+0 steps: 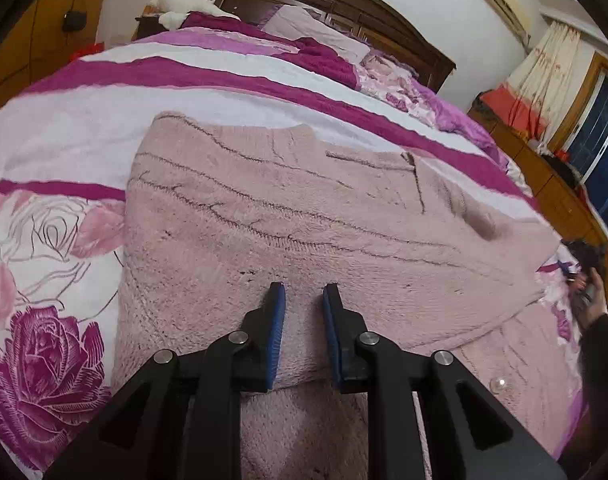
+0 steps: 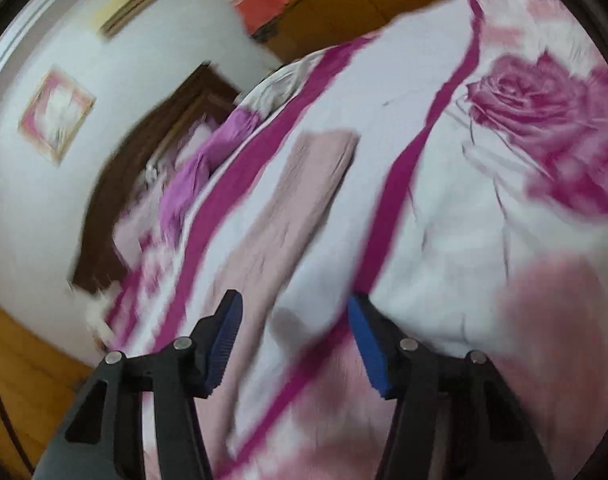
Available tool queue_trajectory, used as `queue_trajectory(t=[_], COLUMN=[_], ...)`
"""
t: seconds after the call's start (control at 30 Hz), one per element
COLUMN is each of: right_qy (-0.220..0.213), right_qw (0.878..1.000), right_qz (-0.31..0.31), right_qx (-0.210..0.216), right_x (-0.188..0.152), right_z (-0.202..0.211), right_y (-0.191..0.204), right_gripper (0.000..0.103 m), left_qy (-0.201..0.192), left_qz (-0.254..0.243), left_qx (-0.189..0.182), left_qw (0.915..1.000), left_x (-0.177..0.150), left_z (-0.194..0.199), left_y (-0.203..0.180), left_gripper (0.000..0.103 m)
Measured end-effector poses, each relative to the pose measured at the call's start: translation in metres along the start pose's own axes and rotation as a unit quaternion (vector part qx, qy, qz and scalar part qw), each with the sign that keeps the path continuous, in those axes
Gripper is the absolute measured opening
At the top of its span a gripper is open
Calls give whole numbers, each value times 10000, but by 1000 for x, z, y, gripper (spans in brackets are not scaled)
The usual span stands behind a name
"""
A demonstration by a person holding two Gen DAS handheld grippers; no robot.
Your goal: Fold small clothes
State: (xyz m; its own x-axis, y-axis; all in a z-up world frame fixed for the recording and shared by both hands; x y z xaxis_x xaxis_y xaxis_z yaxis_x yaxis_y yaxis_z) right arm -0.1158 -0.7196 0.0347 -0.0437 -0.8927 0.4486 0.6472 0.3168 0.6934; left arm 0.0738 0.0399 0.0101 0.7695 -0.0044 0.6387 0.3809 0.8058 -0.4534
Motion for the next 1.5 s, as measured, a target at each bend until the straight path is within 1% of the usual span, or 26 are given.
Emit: queue_trajectory(t=[0.1, 0.2, 0.27, 0.33, 0.4, 0.43, 0.47, 0.5, 0.6, 0.63, 0.67, 0.7, 0.77, 0.8, 0.83, 0.9, 1.0, 1.1, 1.17, 1.2, 1.23, 1.27, 1.3, 1.4, 1.47, 1.5], right_qy=[-147, -73, 31, -12, -388, -628, -1022, -1108, -956, -895, -803, -777, -843, -896, -909, -840, -323, 111, 341, 256, 190, 112, 76, -315, -559, -585], right_qw=[9986, 9973, 9958, 9969, 9978, 9965, 9914, 9891, 9761, 9689, 9588, 9546, 9539, 9575, 9650, 9747, 9878, 9941, 9968, 9973, 9977, 9982, 9984, 9926, 9793, 9739], right_qz=[-510, -696, -873, -737, -180, 114, 627, 868, 1947, 2305, 2711, 2847, 2735, 2504, 2169, 1813, 1234, 682, 230, 39, 2, 65, 167, 1083, 1934, 2188], right_qx=[62, -245, -258, -272, -499, -541, -514, -434, -97, -94, -264, -408, -906, -1116, -1160, -1007, -889, -842, -688, -684, -656, -587, -542, -460, -226, -163], right_x=[34, 68, 81, 86, 89, 90, 86, 83, 70, 62, 53, 49, 45, 43, 45, 46, 59, 64, 66, 66, 62, 62, 59, 50, 36, 32], right_z=[-23, -50, -63, -63, -57, -51, -42, -39, -37, -35, -36, -36, -31, -24, -18, -9, -25, -56, -75, -78, -74, -74, -73, -54, -36, -30], right_y=[-16, -21, -22, -18, -3, 6, 21, 31, 76, 89, 103, 109, 110, 105, 98, 86, 60, 39, 23, 15, 12, 11, 12, 35, 68, 79], right_gripper=[42, 25, 18, 12, 10, 6, 2, 1, 0, 0, 0, 0, 7, 21, 45, 69, 68, 60, 47, 36, 21, 13, 11, 10, 9, 9], left_qy=[-15, -3, 11, 17, 10, 2, -10, -16, -20, -23, -27, -32, -38, -39, -39, -38, -42, -52, -65, -68, -70, -72, -75, -75, -75, -72], left_qz=[94, 94, 119, 164, 215, 234, 261, 275, 240, 222, 216, 216, 223, 224, 221, 223, 222, 215, 233, 217, 189, 163, 149, 168, 194, 191], left_qx=[-84, -68, -84, -126, -202, -230, -263, -275, -225, -202, -195, -194, -200, -200, -197, -200, -188, -168, -136, -98, -55, -15, 7, -22, -50, -46], left_qw=[9999, 9999, 9999, 9998, 9996, 9995, 9993, 9992, 9995, 9995, 9996, 9996, 9995, 9995, 9996, 9995, 9996, 9996, 9996, 9997, 9998, 9998, 9999, 9998, 9998, 9998], left_x=[0, 0, 0, 1, 1, 1, 1, 1, 0, 0, 0, 0, 0, 0, 0, 0, 0, 0, 0, -1, -1, -1, -1, -1, -1, 0], left_z=[2, 1, -1, -2, -2, -1, -1, -1, -1, -2, -2, -2, -2, -2, -2, -2, -2, -2, -3, -3, -4, -5, -5, -5, -5, -6], left_y=[3, 2, 2, 3, 5, 6, 7, 7, 4, 4, 3, 3, 3, 3, 3, 3, 2, 2, 1, 0, -1, -3, -3, -3, -1, -1], left_gripper=[0, 0, 0, 0, 0, 0, 0, 0, 0, 0, 0, 0, 0, 0, 0, 0, 0, 0, 0, 0, 0, 0, 0, 0, 0, 0])
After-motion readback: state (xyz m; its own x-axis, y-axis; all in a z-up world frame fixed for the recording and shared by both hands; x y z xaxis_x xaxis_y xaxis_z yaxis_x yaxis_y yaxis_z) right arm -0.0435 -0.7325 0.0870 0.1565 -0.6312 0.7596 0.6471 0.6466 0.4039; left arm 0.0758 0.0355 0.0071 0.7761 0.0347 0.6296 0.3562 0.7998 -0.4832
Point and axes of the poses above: each gripper's, at about its wrist camera, not at the fingertips, and z roughly against the way its jaws point, y to its left, x to its top, the point moved 1 cm from there along -z, roughly the way its jaws point, and after that the axes turned 6 degrees about -x, right-handed, at the moved point
